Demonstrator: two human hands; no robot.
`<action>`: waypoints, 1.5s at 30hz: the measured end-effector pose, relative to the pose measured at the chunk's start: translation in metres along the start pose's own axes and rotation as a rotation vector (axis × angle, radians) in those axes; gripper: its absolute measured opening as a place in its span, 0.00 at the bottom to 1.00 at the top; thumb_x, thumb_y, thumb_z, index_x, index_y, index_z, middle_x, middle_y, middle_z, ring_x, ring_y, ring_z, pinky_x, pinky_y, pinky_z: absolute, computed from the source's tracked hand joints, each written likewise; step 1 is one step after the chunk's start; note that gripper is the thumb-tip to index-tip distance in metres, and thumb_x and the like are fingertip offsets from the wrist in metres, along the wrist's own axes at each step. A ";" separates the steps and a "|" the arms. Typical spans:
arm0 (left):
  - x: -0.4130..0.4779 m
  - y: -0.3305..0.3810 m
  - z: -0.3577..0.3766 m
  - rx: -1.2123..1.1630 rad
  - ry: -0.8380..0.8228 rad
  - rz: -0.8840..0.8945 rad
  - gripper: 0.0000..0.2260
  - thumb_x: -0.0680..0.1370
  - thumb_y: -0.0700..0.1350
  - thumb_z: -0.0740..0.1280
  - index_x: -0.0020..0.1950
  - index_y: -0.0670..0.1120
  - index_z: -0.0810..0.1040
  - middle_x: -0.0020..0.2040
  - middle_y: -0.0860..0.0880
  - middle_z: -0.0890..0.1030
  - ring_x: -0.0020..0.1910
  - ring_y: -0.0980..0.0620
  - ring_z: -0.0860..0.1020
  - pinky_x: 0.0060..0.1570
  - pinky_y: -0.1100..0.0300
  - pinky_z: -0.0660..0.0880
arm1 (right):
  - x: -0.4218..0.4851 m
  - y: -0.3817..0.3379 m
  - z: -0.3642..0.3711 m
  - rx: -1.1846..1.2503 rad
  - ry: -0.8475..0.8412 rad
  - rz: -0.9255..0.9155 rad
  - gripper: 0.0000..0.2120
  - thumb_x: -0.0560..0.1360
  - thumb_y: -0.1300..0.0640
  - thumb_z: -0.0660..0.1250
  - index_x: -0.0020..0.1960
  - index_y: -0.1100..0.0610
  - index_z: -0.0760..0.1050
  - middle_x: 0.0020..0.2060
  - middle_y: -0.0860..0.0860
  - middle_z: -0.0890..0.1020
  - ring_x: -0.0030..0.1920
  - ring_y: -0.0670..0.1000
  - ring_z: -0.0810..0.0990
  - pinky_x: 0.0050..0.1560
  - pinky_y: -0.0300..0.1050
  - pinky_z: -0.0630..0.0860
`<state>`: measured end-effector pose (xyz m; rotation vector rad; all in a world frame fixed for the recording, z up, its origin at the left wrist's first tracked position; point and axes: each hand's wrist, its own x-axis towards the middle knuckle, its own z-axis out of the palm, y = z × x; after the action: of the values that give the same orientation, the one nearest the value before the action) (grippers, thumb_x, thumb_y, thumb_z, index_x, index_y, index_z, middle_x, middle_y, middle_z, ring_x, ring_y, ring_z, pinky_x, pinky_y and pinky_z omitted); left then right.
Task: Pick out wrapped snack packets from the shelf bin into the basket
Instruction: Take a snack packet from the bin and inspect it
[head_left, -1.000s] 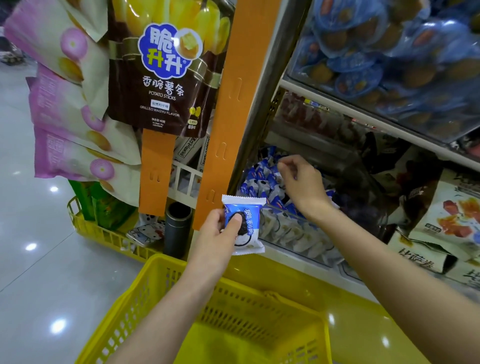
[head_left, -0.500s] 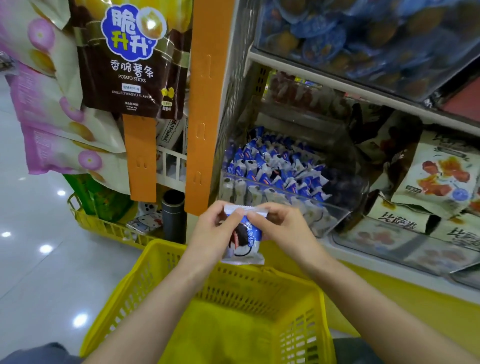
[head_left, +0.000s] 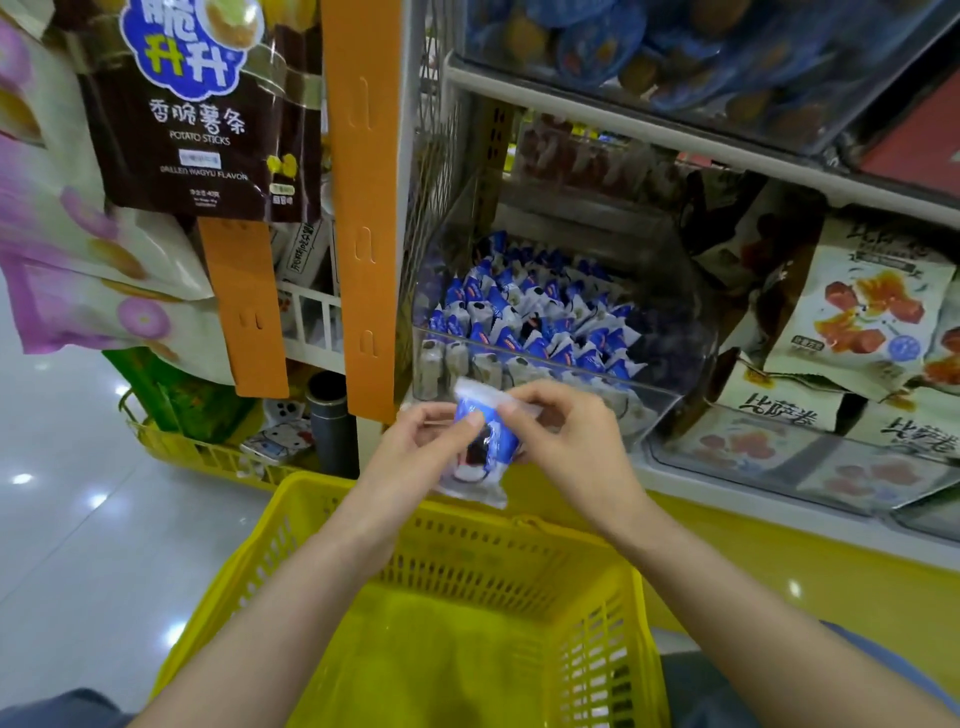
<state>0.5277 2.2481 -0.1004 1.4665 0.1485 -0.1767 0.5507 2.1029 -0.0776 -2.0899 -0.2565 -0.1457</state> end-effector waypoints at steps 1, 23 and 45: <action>0.000 -0.001 0.000 0.005 -0.017 -0.008 0.16 0.72 0.50 0.70 0.58 0.47 0.74 0.53 0.47 0.81 0.49 0.51 0.81 0.49 0.54 0.79 | 0.003 0.000 -0.003 0.158 0.013 0.118 0.06 0.76 0.61 0.65 0.42 0.55 0.77 0.36 0.49 0.82 0.34 0.43 0.80 0.36 0.36 0.79; -0.001 -0.009 -0.004 0.611 0.156 0.534 0.11 0.77 0.45 0.66 0.37 0.57 0.73 0.33 0.58 0.77 0.37 0.66 0.74 0.35 0.75 0.67 | -0.007 0.008 0.009 -0.111 -0.144 -0.043 0.03 0.74 0.56 0.68 0.44 0.53 0.80 0.37 0.47 0.82 0.39 0.41 0.78 0.41 0.33 0.74; -0.003 0.008 -0.010 -0.180 0.140 0.032 0.13 0.76 0.46 0.67 0.61 0.49 0.76 0.54 0.50 0.82 0.55 0.51 0.80 0.52 0.55 0.76 | -0.014 0.004 0.004 -0.365 -0.105 -0.602 0.04 0.74 0.58 0.67 0.47 0.56 0.79 0.51 0.50 0.77 0.54 0.45 0.73 0.53 0.38 0.70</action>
<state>0.5263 2.2589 -0.0928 1.3007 0.2478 -0.0335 0.5384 2.1029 -0.0863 -2.3206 -0.9831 -0.4712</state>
